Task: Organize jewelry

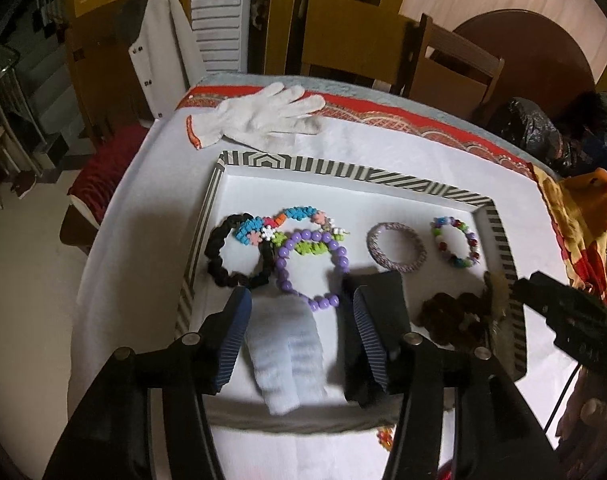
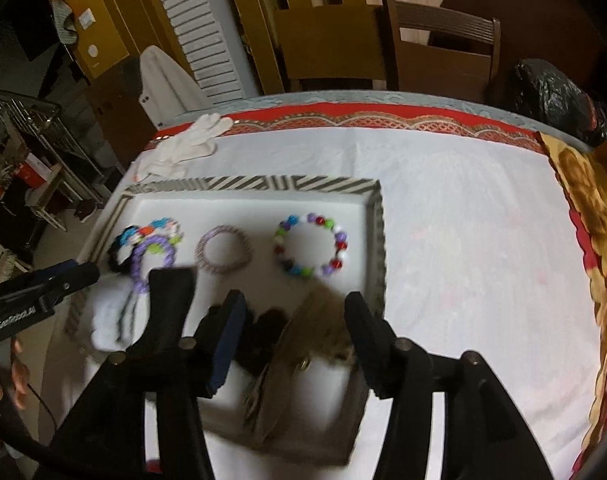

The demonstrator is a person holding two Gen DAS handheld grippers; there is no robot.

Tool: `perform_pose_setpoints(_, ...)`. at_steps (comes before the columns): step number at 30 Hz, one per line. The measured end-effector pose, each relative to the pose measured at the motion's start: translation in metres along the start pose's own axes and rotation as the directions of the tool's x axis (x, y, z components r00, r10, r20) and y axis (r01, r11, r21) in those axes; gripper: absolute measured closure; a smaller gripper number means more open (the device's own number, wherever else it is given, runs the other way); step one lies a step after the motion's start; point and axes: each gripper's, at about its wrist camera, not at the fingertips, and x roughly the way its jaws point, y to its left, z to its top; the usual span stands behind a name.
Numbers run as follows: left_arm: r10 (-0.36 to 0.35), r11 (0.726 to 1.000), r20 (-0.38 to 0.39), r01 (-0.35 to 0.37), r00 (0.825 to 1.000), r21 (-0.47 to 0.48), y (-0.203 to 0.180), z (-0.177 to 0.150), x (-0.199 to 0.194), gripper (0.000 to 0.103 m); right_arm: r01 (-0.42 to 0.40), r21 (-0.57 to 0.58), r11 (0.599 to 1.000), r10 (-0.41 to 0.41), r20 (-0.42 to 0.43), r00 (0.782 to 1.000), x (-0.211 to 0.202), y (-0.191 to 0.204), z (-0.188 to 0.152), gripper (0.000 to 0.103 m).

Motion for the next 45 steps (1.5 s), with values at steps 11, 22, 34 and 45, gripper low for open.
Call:
perform_pose_setpoints(11,-0.001,0.998,0.04,-0.001,0.999,0.056,-0.026,-0.049,-0.045,0.056,-0.039,-0.013,0.999,0.04,0.02,0.999,-0.049,0.016,-0.059,0.044)
perform_pose_setpoints(22,-0.043,0.998,0.033,0.042,0.999,0.052,-0.04,-0.104,-0.081,0.056,-0.067,-0.056,0.996,0.066,-0.02,0.998,-0.089,0.026,-0.126,0.036)
perform_pose_setpoints(34,-0.14,0.988,-0.022,0.141,0.99,0.065,-0.038,-0.161,-0.1,0.044,-0.087,-0.061,0.994,0.08,-0.1,0.992,-0.087,0.024,-0.181,0.035)
perform_pose_setpoints(45,-0.179,0.981,-0.107,0.186,0.978,0.056,-0.047,-0.185,-0.079,0.044,-0.073,-0.049,0.996,0.065,-0.133,0.989,-0.08,0.011,-0.189,0.035)
